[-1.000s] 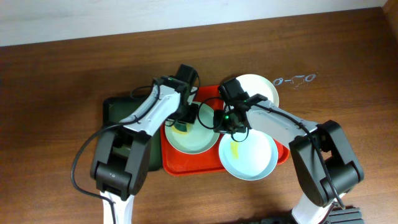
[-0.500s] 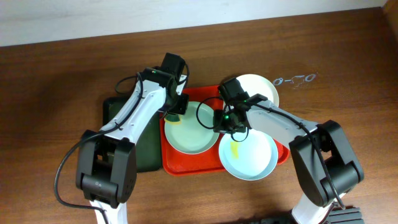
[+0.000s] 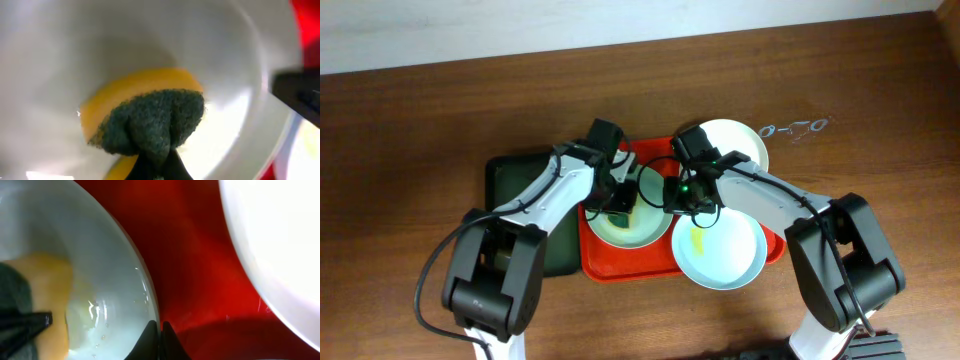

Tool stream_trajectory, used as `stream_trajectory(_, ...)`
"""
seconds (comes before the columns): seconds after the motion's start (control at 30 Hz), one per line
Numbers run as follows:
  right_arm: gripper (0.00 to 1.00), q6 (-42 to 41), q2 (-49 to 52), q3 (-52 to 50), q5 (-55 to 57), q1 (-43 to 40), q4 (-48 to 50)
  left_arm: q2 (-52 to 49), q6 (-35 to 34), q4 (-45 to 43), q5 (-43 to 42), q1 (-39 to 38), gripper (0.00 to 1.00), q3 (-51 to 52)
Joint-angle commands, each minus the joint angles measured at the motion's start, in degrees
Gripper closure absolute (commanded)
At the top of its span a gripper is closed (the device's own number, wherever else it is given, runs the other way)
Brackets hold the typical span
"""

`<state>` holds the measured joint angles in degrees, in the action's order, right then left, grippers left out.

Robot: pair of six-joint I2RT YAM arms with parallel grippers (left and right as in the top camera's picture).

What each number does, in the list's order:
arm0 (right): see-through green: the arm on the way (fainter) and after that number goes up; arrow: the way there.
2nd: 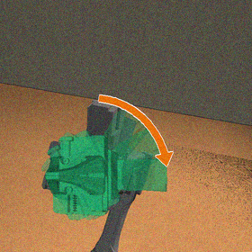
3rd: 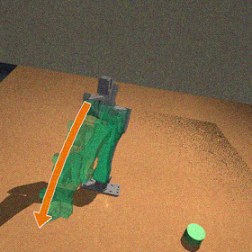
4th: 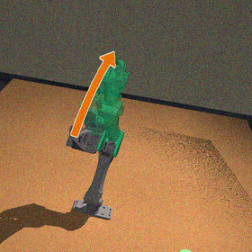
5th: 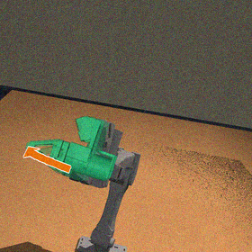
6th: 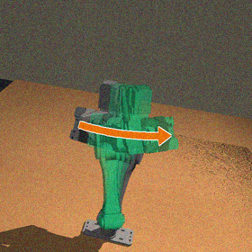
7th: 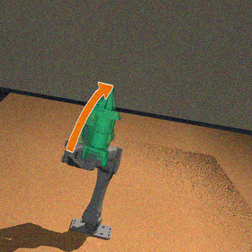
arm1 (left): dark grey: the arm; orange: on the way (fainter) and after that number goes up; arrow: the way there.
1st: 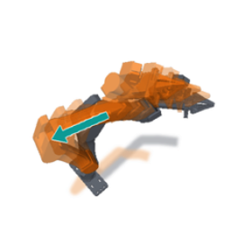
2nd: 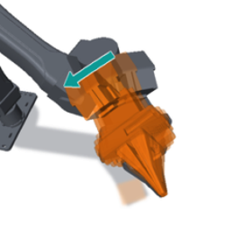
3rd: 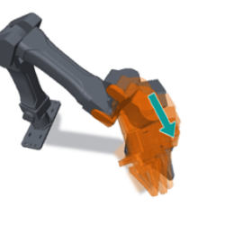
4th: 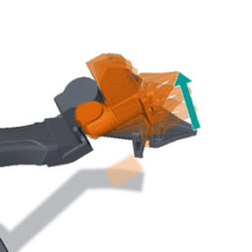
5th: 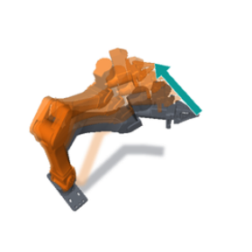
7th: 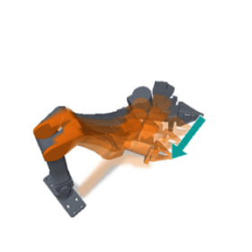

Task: Clean dirty plates on tray and stack at the side
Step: 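Scrub the pale green plate with the sponge in the left gripper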

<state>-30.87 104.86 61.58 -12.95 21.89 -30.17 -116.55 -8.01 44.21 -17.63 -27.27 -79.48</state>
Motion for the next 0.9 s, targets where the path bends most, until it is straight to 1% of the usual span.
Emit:
stream_trajectory(0.0, 0.96, 0.44, 0.52, -0.31, 0.07, -0.15, -0.04, 4.28, 1.38, 1.97, -0.61, 0.46, 1.0, -6.16)
stream_trajectory(0.03, 0.96, 0.44, 0.52, -0.31, 0.07, -0.15, -0.09, 5.18, 1.2, 2.45, 2.47, 0.55, 1.0, -7.3)
stream_trajectory(0.07, 0.96, 0.44, 0.52, -0.31, 0.07, -0.15, -0.04, 6.1, 1.2, 3.02, 7.8, 0.55, 1.0, -8.41)
stream_trajectory(0.17, 0.96, 0.44, 0.52, -0.31, 0.07, -0.15, -0.02, 6.14, 1.22, 4.37, 17.35, 0.57, 1.0, -8.35)
stream_trajectory(0.2, 0.96, 0.44, 0.52, -0.31, 0.07, -0.15, -0.02, 5.73, 1.22, 4.72, 19.23, 0.55, 1.0, -8.11)
stream_trajectory(0.33, 0.96, 0.42, 0.52, -0.31, 0.07, -0.15, -0.04, 0.0, 1.18, 4.46, 18.64, 0.15, 1.0, -7.56)
stream_trajectory(0.37, 0.96, 0.42, 0.52, -0.31, 0.07, -0.15, -0.04, -1.29, 1.2, 4.48, 17.79, 0.15, 1.0, -7.56)
stream_trajectory(0.43, 0.96, 0.42, 0.52, -0.31, 0.07, -0.15, -0.04, -4.7, 1.2, 4.52, 13.11, 0.15, 1.0, -7.56)
stream_trajectory(0.5, 0.96, 0.42, 0.52, -0.31, 0.07, -0.15, -0.04, -6.93, 1.22, 5.16, 5.09, 0.02, 1.0, -7.56)
stream_trajectory(0.63, 0.96, 0.42, 0.52, -0.31, 0.07, -0.15, -0.02, -7.3, 1.29, 7.78, -1.57, -1.75, 1.0, -7.56)
stream_trajectory(0.73, 0.96, 0.42, 0.52, -0.31, 0.07, -0.15, -0.02, -6.99, 3.37, 9.16, -11.65, -2.4, 1.0, -7.76)
stream_trajectory(0.77, 0.96, 0.42, 0.52, -0.31, 0.07, -0.15, -0.02, -6.32, 3.39, 9.99, -13.25, -1.9, 1.0, -8.24)
stream_trajectory(0.87, 0.96, 0.42, 0.52, -0.31, 0.07, -0.15, -0.07, -2.56, 3.8, 12.79, -12.52, 1.31, 1.0, -11.58)
